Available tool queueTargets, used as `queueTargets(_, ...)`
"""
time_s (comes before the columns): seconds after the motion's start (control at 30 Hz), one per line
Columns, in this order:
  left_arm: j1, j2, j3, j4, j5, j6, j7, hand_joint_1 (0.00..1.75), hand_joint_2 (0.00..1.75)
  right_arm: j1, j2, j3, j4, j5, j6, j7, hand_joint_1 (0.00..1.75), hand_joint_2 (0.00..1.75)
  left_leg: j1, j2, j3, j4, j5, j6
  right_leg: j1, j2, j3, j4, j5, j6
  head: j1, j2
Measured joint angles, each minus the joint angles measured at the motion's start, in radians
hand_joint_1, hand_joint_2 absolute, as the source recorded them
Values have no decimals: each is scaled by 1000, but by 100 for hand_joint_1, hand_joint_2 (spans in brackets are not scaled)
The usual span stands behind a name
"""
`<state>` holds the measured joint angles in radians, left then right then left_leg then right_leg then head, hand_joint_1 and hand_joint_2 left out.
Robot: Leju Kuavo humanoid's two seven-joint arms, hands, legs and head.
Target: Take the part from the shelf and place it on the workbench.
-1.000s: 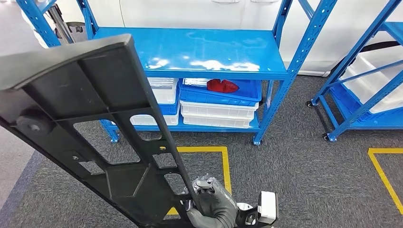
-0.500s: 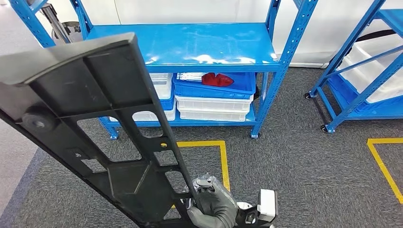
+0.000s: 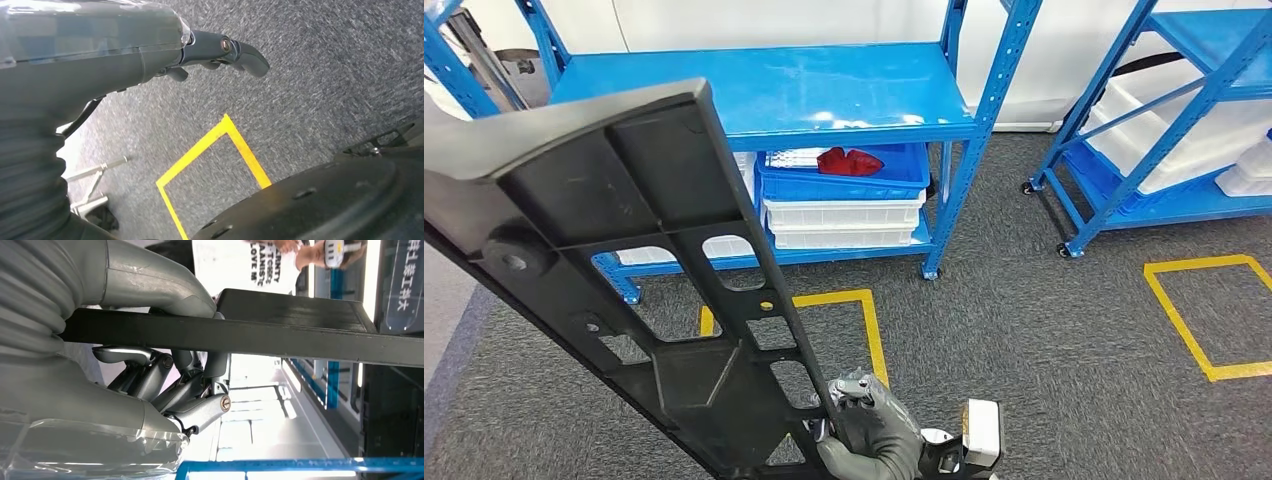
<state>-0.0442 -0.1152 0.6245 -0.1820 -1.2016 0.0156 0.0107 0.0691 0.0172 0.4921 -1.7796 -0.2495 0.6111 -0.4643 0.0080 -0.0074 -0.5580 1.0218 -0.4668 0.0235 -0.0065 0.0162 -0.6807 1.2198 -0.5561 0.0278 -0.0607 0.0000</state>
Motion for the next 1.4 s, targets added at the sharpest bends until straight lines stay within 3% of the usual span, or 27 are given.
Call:
queueTargets(0.07, 2, 0, 0, 0, 0, -1, 0, 0, 175, 1, 0, 0, 0, 0, 0, 0, 175, 175, -2, 21, -4, 0, 0, 1, -3, -9, -43, 96, -32, 4, 0, 0)
queueTargets(0.1, 3, 0, 0, 0, 0, -1, 0, 0, 175, 1, 0, -1, 0, 0, 0, 0, 175, 175, -3, 31, -4, 0, 0, 1, -3, -11, -38, 91, -20, 4, 0, 0)
queueTargets(0.13, 3, 0, 0, 0, 0, -1, 0, 0, 175, 2, 0, -1, 0, 0, 0, 0, 175, 175, -4, 40, -3, 0, 0, 0, -3, -15, -12, 47, 7, 0, 0, 0)
queueTargets(0.2, 4, 0, -1, 0, -1, -1, 0, 0, 175, 1, 0, -2, 0, 0, 0, 0, 175, 175, -8, 55, 0, 0, -1, -2, 5, -46, 68, -99, 65, -15, 0, 0)
queueTargets(0.23, 5, -1, -2, 0, -1, -1, 0, 0, 175, 1, 0, -2, 0, 0, 0, 0, 175, 175, -9, 60, 1, 0, -1, -5, 10, -62, 95, -154, 80, -23, 0, 0)
queueTargets(0.3, 7, -1, -2, 0, -1, -1, 0, 0, 175, 1, 0, -2, 0, 0, 0, 0, 175, 175, -11, 71, 2, -1, -1, -15, 20, -74, 108, -192, 83, -35, 0, 0)
queueTargets(0.37, 8, 0, -2, 0, -1, -1, 0, 0, 175, 2, 0, -3, -1, 0, 0, 0, 175, 175, -12, 80, 6, -5, -2, -26, 16, -55, 109, -203, 92, -44, 0, 0)
queueTargets(0.43, 8, 1, -3, -1, 0, 0, -1, 0, 175, 1, 1, -3, -2, 0, 0, 0, 175, 175, -14, 57, -7, 30, -31, -35, 7, -38, 116, -220, 105, -54, 0, 0)
queueTargets(0.53, 2, 1, -3, -1, 3, 2, -4, 0, 175, 1, 5, -2, -3, 1, -3, 1, 175, 175, -13, 12, -91, 212, -121, -44, 5, -13, 117, -226, 113, -61, -1, 0)
queueTargets(0.57, 1, 0, -3, -1, 4, 3, -4, 0, 175, 2, 5, -2, -3, 1, -5, 2, 175, 175, -13, 9, -113, 260, -133, -46, 6, -2, 117, -225, 113, -61, -1, 0)
queueTargets(0.6, 0, 0, -3, -1, 4, 4, -4, 0, 175, 3, 5, -2, -3, 1, -7, 2, 175, 175, -12, 7, -119, 269, -123, -48, 6, 10, 118, -223, 112, -61, -1, 0)
queueTargets(0.63, 0, 0, -3, -1, 3, 5, -4, 0, 175, 4, 5, -2, -3, 2, -9, 2, 175, 175, -10, 5, -106, 238, -95, -49, 6, 24, 119, -221, 112, -60, -1, 0)
queueTargets(0.67, 0, 0, -3, -1, 3, 5, -4, 0, 175, 4, 5, -2, -3, 2, -10, 2, 175, 175, -7, -3, -76, 172, -55, -49, 5, 38, 119, -218, 110, -58, -1, 0)
queueTargets(0.73, 1, 0, -3, -1, 2, 5, -3, 0, 175, 4, 5, -2, -3, 2, -14, 1, 175, 175, -1, -37, -17, 42, -2, -46, 5, 62, 115, -206, 106, -50, -1, 0)
queueTargets(0.8, 1, 0, -3, -1, 3, 5, -3, 0, 175, 7, 5, -2, -3, 2, -17, 1, 175, 175, 0, -55, 3, -4, 4, -37, 6, 80, 104, -197, 104, -40, 0, 0)
queueTargets(0.87, 0, -1, -3, -1, 3, 5, -3, 0, 175, 11, 5, -2, -3, 2, -17, 1, 175, 175, -1, -41, 2, -8, 8, -24, 4, 89, 98, -195, 105, -29, -1, 0)
queueTargets(0.93, 2, -2, -3, -1, 4, 5, -2, 0, 175, 14, 5, -2, -3, 1, -16, 0, 175, 175, 1, -22, 4, -14, 12, -13, 4, 58, 82, -162, 83, -17, 0, 0)
queueTargets(1.0, 5, -2, -3, -1, 5, 5, -1, 0, 175, 13, 5, -2, -2, 0, -11, -1, 175, 175, 2, 0, 3, -16, 12, -6, 2, 10, 30, -53, 23, -5, 0, 0)
queueTargets(1.07, 7, -2, -3, -1, 6, 3, 0, 0, 175, 12, 5, -3, 0, 0, -5, -2, 175, 175, 1, 24, 0, -15, 11, -4, -3, -7, -33, 72, -25, 2, 0, 0)
queueTargets(1.1, 8, -2, -3, -1, 6, 3, 0, 0, 175, 12, 5, -3, 2, -1, -3, -2, 175, 175, 1, 36, 0, -15, 10, -4, -5, -10, -44, 92, -23, 3, 0, 0)
queueTargets(1.13, 9, -2, -3, -1, 6, 2, 0, 0, 175, 12, 5, -3, 3, -1, -1, -3, 175, 175, 1, 47, 1, -15, 9, -5, -6, -14, -33, 71, -4, 3, 0, 0)
queueTargets(1.2, 11, -2, -3, -1, 6, 1, 0, 0, 175, 9, 5, -3, 3, -2, 0, -3, 175, 175, 0, 65, 5, -15, 6, -9, -4, -39, 40, -68, 58, -4, 0, 0)
queueTargets(1.27, 13, -2, -3, -1, 6, 0, 0, 0, 175, 5, 5, -3, 3, -3, 0, -3, 175, 175, -4, 78, 9, -15, 3, -18, 4, -64, 97, -180, 92, -18, 0, 0)
queueTargets(1.3, 14, -2, -3, -1, 6, 0, 0, 0, 175, 3, 5, -3, 3, -3, 1, -4, 175, 175, -5, 84, 11, -15, 2, -23, 8, -69, 104, -200, 93, -26, 0, 0)
queueTargets(1.37, 15, -1, -3, -1, 6, 0, 1, 0, 175, 2, 5, -3, 3, -4, 1, -5, 175, 175, -6, 94, 14, -18, 0, -35, 7, -51, 103, -202, 97, -39, 0, 0)
queueTargets(1.4, 15, 0, -3, -1, 6, 0, 1, 0, 175, 2, 5, -3, 3, -5, 1, -6, 175, 175, -5, 87, 14, -14, -4, -41, 5, -42, 104, -207, 100, -44, 0, 0)
